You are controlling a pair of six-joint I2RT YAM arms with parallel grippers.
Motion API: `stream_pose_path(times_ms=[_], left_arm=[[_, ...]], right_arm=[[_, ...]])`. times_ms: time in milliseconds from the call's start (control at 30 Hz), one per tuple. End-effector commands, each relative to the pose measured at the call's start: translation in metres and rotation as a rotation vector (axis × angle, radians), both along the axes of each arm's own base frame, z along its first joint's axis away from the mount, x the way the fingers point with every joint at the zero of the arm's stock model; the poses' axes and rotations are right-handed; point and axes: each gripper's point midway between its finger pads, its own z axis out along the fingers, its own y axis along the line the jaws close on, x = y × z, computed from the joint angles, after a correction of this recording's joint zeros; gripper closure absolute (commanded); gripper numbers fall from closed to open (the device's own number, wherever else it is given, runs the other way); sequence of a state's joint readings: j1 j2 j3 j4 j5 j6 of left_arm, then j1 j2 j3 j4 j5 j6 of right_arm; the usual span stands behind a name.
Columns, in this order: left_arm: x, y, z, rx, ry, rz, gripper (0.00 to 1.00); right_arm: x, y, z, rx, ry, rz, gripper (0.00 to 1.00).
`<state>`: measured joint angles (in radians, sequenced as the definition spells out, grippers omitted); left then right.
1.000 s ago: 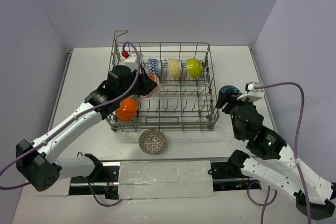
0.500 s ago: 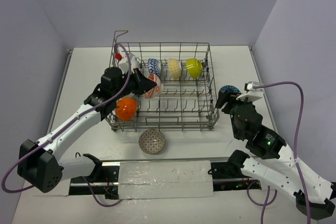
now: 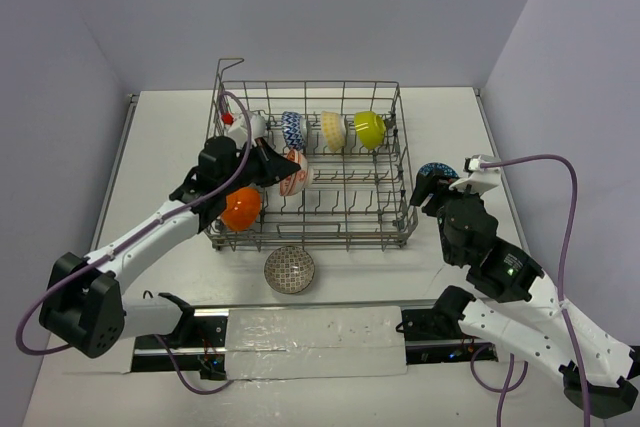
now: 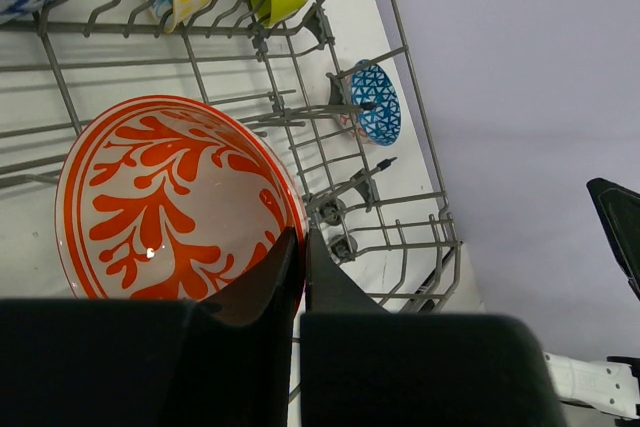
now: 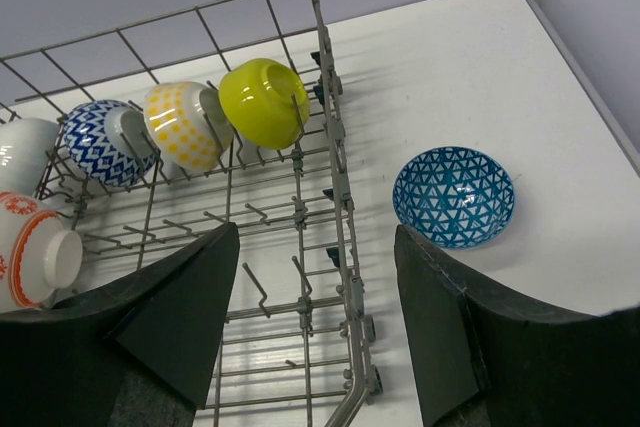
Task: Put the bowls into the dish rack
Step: Insert the bowl into the dish rack.
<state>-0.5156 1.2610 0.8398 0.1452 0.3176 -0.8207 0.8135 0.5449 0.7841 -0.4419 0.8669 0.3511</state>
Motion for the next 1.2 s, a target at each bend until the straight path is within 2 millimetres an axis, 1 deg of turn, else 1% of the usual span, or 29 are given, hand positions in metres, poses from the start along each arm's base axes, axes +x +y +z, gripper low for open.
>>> stream_pose_path(times_ms=[0,167,433,533,800,867,1067,1167], left_arm=[[0.006,-0.005,0.039,-0.118,-0.106,0.002,1.00],[0.008,-0.003,0.034,-0.140,-0.091,0.027,1.00],[0.008,-0.003,0.033,-0.179,-0.082,0.041,1.00],[0.007,0.000,0.029,-0.183,-0.073,0.055,1.00],[0.006,0.004,0.029,-0.197,-0.082,0.074,1.00],[0.005,0.006,0.027,-0.201,-0.076,0.088,1.00],[0.004,0.004,0.028,-0.232,-0.075,0.087,1.00],[0.004,0.004,0.033,-0.242,-0.087,0.085,1.00]], right_arm=[[0.001,-0.006,0.008,0.015,-0.021,-0.037,0.29],[0.001,-0.005,0.007,0.010,-0.017,-0.035,0.29],[0.002,-0.005,0.008,0.007,-0.016,-0.033,0.29],[0.002,-0.004,0.009,0.006,-0.017,-0.031,0.29],[0.003,-0.003,0.008,-0.005,-0.010,-0.032,0.28],[0.003,-0.004,0.008,-0.004,-0.011,-0.032,0.28],[0.004,-0.003,0.007,-0.011,-0.006,-0.032,0.28],[0.005,-0.002,0.006,-0.010,-0.004,-0.034,0.28]])
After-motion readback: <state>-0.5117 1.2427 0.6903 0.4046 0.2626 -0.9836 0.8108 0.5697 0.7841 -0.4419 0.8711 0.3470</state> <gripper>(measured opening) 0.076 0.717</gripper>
